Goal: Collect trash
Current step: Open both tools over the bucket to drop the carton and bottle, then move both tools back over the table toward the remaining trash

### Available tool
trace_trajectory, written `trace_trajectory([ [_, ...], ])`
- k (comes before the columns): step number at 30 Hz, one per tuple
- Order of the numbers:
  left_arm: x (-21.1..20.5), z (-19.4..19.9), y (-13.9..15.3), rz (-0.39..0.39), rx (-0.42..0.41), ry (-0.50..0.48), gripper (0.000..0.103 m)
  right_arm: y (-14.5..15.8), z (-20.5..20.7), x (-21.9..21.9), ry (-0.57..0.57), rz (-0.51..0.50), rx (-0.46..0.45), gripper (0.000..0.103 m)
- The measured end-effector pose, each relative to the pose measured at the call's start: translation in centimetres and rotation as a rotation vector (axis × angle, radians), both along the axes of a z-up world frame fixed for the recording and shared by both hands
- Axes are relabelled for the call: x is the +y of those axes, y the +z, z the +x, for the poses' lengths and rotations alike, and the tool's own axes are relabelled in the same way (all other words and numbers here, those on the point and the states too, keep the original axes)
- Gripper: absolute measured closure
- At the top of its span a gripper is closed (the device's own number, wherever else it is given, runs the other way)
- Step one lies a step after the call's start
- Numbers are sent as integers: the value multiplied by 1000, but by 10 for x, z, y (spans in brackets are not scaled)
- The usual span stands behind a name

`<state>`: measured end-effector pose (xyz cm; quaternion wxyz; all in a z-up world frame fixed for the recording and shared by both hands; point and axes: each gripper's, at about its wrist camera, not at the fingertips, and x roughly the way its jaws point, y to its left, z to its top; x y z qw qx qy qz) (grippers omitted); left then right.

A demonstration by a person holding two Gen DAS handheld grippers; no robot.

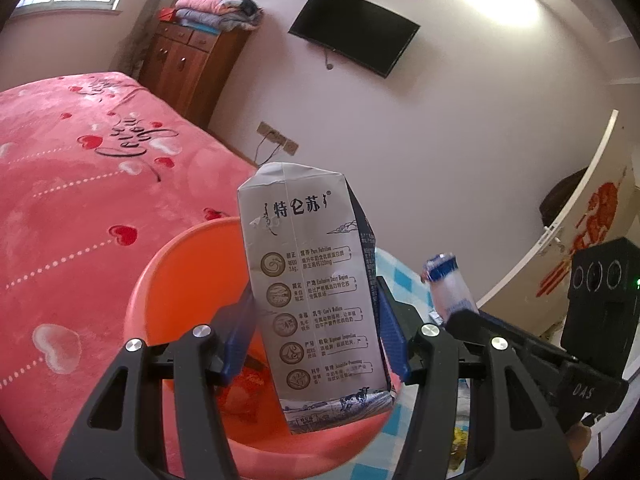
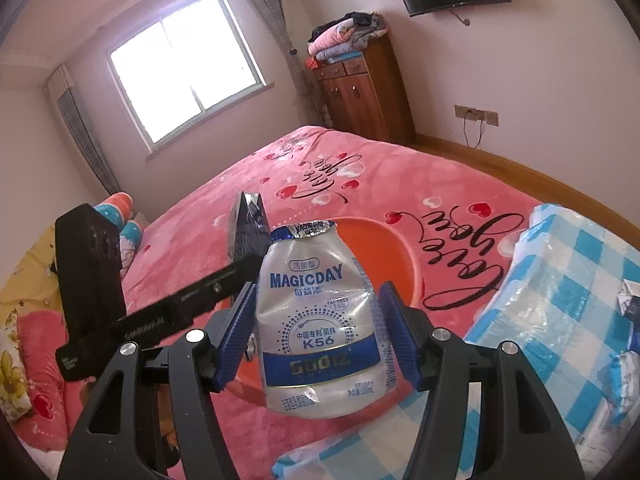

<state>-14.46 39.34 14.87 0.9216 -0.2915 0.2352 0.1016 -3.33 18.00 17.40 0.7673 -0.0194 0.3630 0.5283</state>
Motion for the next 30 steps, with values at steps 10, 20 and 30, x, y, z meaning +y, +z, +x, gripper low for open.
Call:
trace_trajectory([
  [10,2,2,-19,-1,63,31,37,-15,2,8,8,34,12,21],
  [20,-12,-6,-12,97,45,85,17,-9,-1,-49,-156,78,-65,14],
  [30,-51,-7,4,174,-41,14,15,-21,-16,-104,-297,44,-143,12],
])
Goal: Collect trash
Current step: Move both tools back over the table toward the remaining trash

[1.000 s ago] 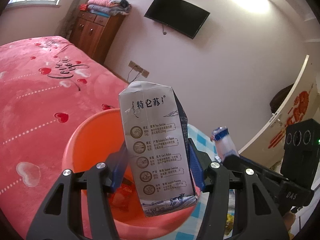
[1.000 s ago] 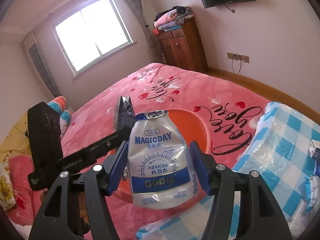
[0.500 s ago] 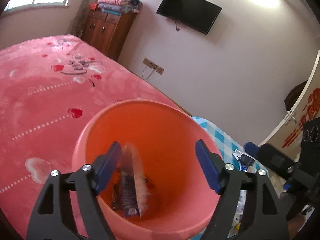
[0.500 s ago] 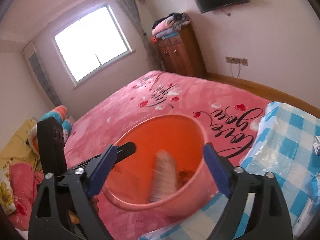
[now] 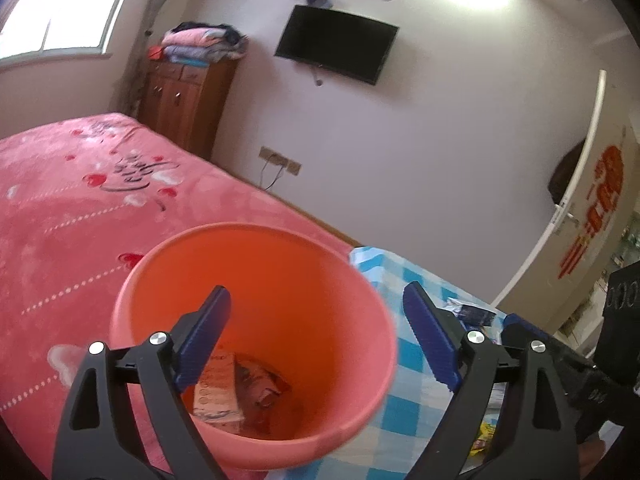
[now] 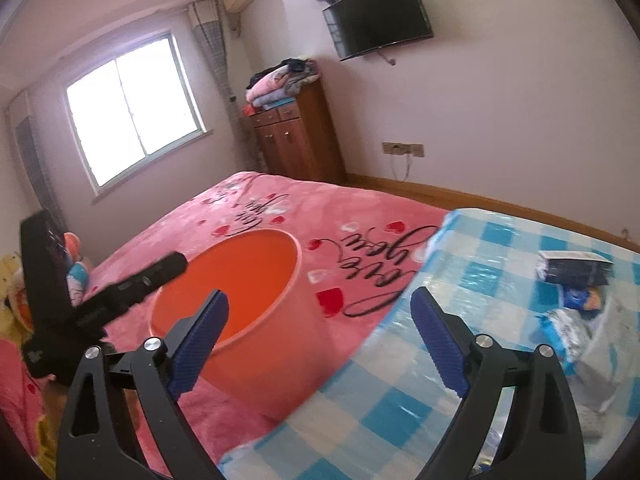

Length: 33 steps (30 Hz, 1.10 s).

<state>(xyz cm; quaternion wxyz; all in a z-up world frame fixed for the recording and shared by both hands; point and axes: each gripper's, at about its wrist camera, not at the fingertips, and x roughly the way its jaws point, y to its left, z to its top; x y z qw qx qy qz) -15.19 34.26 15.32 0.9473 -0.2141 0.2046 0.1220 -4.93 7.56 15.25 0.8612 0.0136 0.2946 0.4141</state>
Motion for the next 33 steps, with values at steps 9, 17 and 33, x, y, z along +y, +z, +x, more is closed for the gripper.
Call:
trace_trajectory([
  [9,-39,3,8,45,-35,-70,14,-10,-3,-46,-108,9,2,7],
  [17,-77,12,3,76,-31,-154,14,-21,-2,-89,-188,22,19,7],
  [33,-144,37,-24,147,47,-226,14,-44,2,-168,-353,58,12,7],
])
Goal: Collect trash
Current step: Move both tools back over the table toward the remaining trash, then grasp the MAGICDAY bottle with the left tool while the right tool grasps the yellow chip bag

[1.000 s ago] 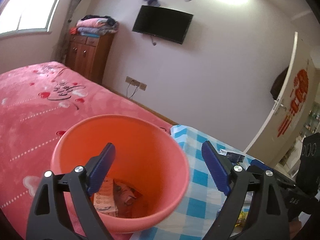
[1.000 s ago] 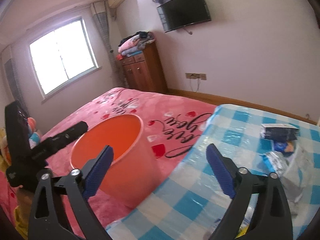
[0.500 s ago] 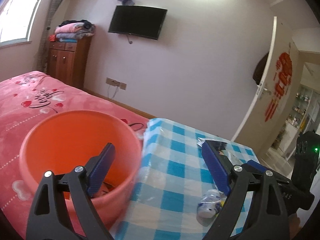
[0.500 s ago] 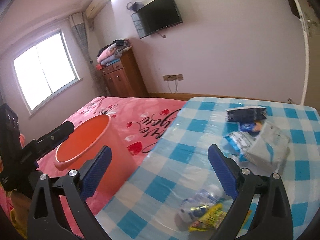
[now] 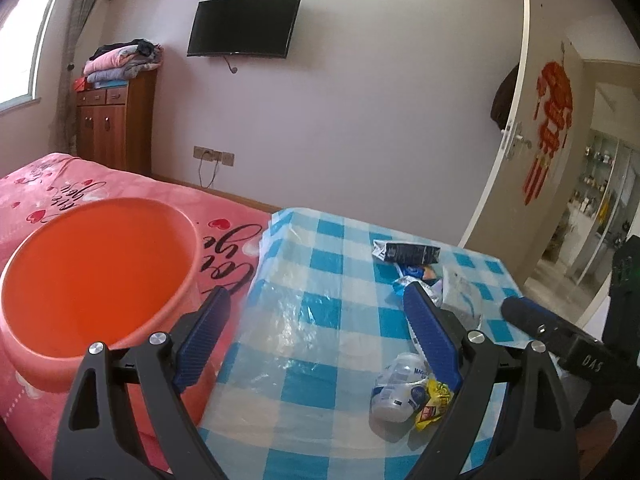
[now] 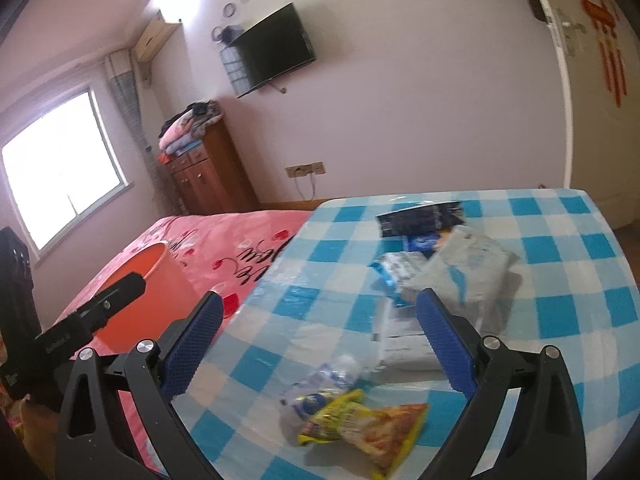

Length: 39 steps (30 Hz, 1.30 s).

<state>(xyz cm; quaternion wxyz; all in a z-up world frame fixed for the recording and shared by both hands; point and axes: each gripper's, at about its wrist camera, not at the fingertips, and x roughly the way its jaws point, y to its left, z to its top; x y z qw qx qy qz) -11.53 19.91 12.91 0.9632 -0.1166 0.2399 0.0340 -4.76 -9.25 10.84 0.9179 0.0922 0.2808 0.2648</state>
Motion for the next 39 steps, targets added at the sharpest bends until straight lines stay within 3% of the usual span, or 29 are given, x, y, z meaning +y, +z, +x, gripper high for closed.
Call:
trace_trajectory([
  [7,-17,14,-17,-9,77,-41,14,-10,4,-32,-73,15,-12,7],
  [24,-68,37,-40,10,155,-132,15,-42,18,-84,-171,20,8,5],
  [35,-114,35,-63,28,240,-320,15,-64,30,-112,-194,44,71,5],
  [39,-125,27,-73,42,274,-343,15,-72,35,-118,-168,77,124,5],
])
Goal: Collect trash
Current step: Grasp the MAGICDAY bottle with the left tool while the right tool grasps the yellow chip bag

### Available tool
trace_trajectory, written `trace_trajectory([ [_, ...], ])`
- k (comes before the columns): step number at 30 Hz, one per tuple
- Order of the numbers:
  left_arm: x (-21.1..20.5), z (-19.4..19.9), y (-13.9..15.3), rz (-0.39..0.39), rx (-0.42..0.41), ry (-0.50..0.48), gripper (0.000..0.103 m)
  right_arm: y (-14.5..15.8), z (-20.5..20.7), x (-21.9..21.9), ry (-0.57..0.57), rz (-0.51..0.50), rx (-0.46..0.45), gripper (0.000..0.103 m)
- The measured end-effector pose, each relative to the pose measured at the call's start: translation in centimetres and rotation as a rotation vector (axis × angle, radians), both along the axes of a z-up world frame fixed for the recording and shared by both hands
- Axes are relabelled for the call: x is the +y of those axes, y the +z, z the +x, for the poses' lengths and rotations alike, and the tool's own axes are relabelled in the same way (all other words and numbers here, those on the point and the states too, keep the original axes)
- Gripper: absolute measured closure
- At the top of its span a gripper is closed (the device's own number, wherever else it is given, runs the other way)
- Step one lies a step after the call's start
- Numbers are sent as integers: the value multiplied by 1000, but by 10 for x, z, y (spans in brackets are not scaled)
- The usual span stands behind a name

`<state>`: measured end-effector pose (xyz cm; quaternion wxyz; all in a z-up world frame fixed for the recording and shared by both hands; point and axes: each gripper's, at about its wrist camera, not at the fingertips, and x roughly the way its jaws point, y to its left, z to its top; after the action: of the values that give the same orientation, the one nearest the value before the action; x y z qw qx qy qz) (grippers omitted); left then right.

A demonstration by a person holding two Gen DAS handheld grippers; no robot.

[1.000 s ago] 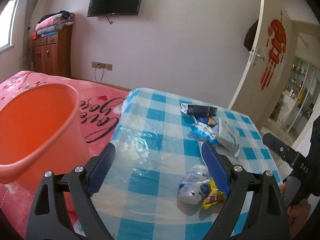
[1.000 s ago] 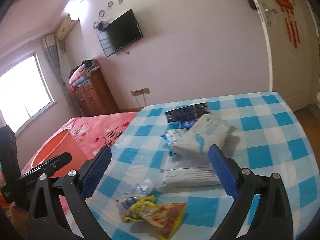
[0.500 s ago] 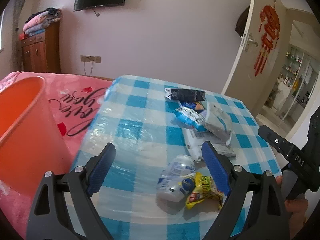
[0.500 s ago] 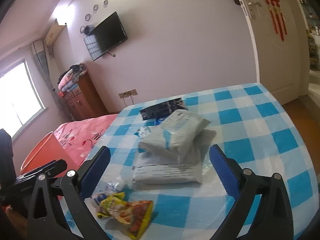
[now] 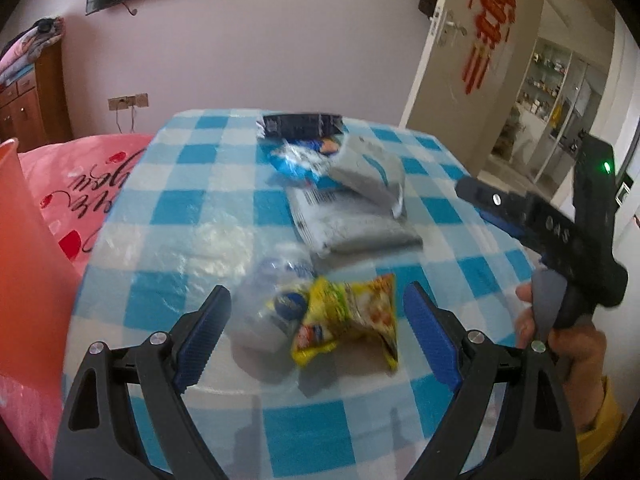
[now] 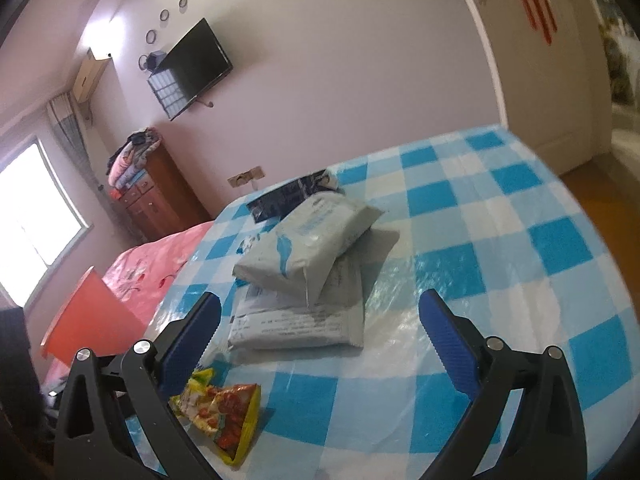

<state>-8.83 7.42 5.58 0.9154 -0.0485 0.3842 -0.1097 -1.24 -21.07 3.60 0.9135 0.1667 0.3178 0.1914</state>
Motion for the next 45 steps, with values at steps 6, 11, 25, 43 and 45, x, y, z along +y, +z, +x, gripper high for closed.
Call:
trace_trajectory([
  [6,15,10,-10,-36,63,44,15,-12,3,16,150,-14,76,5],
  [11,27,22,-13,-72,99,61,15,-24,-5,48,334,-112,91,5],
  [25,36,54,-30,-200,194,61,15,-34,-26,95,547,-236,28,5],
  [43,27,76,-46,-169,234,62,20,-39,-12,113,602,-286,48,5],
  [45,26,76,-46,-155,228,70,25,-41,-11,114,614,-281,57,5],
])
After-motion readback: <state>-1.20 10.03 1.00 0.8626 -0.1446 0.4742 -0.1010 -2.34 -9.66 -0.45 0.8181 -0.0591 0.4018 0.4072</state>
